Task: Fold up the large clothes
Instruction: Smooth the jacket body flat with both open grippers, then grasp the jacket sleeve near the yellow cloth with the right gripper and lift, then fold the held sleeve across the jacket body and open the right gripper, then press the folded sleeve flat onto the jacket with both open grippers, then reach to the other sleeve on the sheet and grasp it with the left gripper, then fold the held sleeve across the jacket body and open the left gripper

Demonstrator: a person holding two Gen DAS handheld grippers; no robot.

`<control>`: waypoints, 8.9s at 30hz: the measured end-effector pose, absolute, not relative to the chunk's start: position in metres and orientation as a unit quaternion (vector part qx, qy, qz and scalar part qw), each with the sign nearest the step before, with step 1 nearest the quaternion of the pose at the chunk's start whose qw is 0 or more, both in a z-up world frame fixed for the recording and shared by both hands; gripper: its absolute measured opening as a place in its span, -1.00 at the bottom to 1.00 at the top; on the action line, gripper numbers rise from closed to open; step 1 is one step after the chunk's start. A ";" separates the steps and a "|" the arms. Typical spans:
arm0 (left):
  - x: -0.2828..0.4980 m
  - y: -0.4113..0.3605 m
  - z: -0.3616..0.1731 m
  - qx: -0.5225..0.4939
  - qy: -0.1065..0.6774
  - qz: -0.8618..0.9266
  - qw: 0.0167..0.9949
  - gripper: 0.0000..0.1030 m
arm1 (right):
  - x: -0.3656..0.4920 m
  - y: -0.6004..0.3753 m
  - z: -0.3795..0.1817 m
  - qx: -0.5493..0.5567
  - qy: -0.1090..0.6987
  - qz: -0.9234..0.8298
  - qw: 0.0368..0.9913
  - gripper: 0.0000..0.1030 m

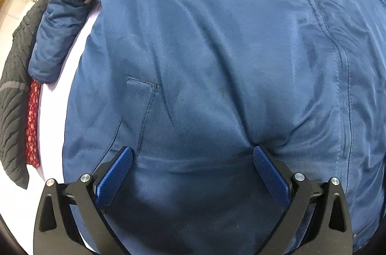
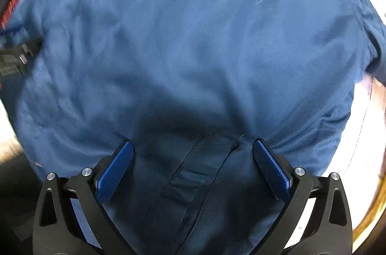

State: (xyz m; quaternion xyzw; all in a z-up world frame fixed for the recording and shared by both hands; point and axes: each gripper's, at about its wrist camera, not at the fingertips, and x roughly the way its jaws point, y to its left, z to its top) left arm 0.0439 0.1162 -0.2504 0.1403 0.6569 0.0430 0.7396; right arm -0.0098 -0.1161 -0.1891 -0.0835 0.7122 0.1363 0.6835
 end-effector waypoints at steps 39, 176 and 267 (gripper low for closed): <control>0.015 0.083 -0.199 0.094 0.661 0.069 0.741 0.88 | 0.061 -0.622 -0.051 0.494 0.315 -0.202 0.785 -0.77; 0.184 0.060 -0.203 0.073 0.612 -0.088 0.782 0.88 | 0.121 -0.114 -0.164 -0.072 0.643 -0.097 0.757 0.89; 0.193 0.253 0.043 0.044 0.385 0.023 0.922 -0.78 | 0.022 -0.014 -0.097 0.056 0.661 0.056 0.746 0.89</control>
